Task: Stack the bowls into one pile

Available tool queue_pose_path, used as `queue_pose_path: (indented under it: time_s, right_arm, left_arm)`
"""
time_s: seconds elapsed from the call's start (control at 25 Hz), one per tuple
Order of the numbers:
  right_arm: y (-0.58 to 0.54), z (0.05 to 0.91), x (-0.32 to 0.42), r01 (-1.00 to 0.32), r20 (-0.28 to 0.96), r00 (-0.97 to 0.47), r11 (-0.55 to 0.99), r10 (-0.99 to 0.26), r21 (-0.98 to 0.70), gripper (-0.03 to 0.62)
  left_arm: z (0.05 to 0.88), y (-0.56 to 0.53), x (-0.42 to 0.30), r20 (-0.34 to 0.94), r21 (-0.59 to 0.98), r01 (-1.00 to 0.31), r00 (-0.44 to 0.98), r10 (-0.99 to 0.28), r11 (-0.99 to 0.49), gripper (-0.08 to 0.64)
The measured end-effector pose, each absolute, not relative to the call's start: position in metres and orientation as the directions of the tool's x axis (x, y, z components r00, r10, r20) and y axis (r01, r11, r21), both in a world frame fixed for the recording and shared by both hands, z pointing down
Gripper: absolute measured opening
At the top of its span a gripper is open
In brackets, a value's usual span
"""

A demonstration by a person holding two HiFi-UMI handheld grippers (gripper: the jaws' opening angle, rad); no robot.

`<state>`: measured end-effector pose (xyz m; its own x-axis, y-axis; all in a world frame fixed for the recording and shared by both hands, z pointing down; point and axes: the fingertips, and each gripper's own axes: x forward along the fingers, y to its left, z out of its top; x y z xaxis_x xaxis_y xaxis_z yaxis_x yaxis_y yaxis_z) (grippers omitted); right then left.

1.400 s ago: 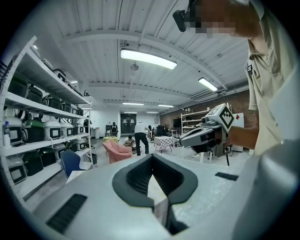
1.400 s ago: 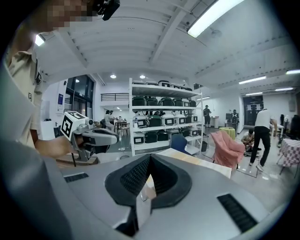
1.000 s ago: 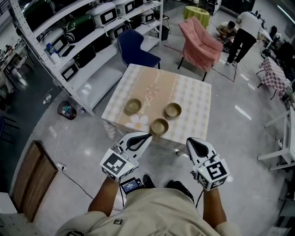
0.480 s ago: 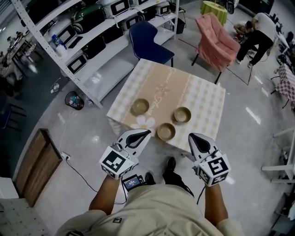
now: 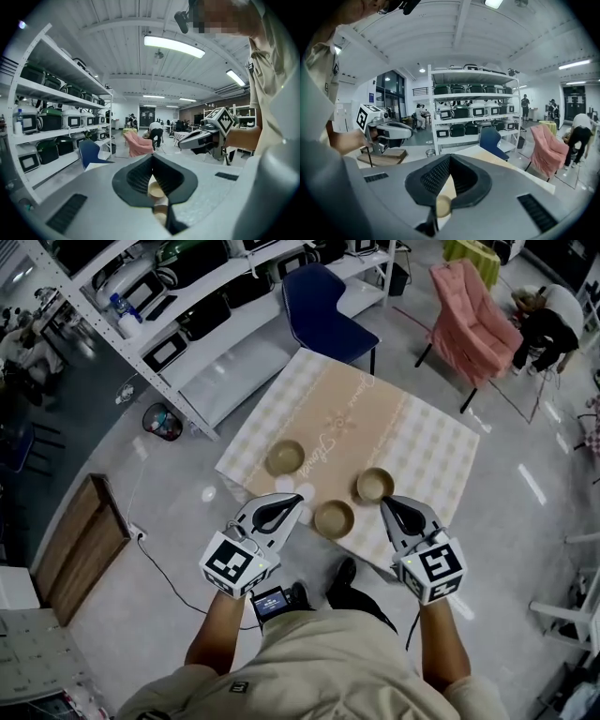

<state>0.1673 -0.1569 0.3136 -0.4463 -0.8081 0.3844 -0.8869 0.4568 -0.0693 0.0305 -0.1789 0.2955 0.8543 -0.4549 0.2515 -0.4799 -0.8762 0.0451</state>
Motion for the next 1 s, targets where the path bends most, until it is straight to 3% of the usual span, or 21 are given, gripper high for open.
queue_pose_path:
  time_s: [0.4,1.0]
  right_arm:
    - [-0.204,0.389,0.223,-0.887,0.481,-0.426,0.458,-0.766,-0.056,0.003]
    - [-0.243,0.536,0.270,-0.932,0.629,-0.336,0.343,-0.701,-0.115,0.054]
  left_arm:
    - [0.331,-0.207,0.042,0.311,0.070,-0.594,0.776,-0.548,-0.801,0.006]
    - [0.421,-0.235,0.056,0.420,0.130,-0.591,0.760,-0.496,-0.796,0.006]
